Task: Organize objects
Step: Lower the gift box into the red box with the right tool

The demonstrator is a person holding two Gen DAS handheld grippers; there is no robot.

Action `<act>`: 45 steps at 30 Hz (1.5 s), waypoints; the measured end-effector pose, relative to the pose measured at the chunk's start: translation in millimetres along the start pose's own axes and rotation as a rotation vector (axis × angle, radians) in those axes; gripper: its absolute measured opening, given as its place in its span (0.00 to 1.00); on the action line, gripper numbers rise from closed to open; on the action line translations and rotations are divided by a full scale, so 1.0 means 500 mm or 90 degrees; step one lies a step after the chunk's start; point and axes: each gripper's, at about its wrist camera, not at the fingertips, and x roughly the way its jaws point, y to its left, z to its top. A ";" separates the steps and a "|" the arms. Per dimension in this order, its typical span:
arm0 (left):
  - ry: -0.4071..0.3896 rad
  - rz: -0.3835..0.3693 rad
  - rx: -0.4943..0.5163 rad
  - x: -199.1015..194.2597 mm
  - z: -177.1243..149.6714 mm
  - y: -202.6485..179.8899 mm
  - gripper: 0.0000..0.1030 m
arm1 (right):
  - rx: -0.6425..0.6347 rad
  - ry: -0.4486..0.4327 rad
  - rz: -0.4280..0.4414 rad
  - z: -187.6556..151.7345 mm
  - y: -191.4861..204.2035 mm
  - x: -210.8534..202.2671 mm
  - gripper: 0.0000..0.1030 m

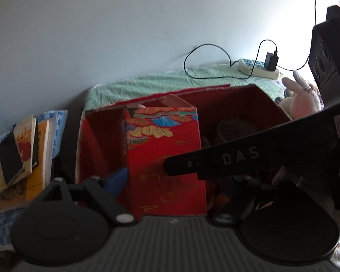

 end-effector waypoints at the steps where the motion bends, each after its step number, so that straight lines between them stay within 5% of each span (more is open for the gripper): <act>1: 0.010 0.001 -0.003 0.008 -0.003 0.004 0.81 | 0.001 0.014 -0.001 -0.002 0.000 0.010 0.43; 5: 0.052 -0.001 -0.014 0.030 -0.018 0.017 0.82 | -0.001 0.091 -0.007 -0.012 -0.001 0.048 0.44; 16: 0.016 0.007 0.038 -0.020 -0.031 -0.015 0.85 | -0.031 0.170 0.051 -0.008 -0.013 0.047 0.44; 28: 0.016 -0.049 0.057 -0.074 -0.056 -0.040 0.87 | -0.061 0.264 0.103 -0.020 -0.023 0.028 0.44; 45: 0.065 -0.083 -0.030 -0.030 -0.052 -0.007 0.89 | -0.003 0.190 0.040 -0.012 -0.028 0.006 0.46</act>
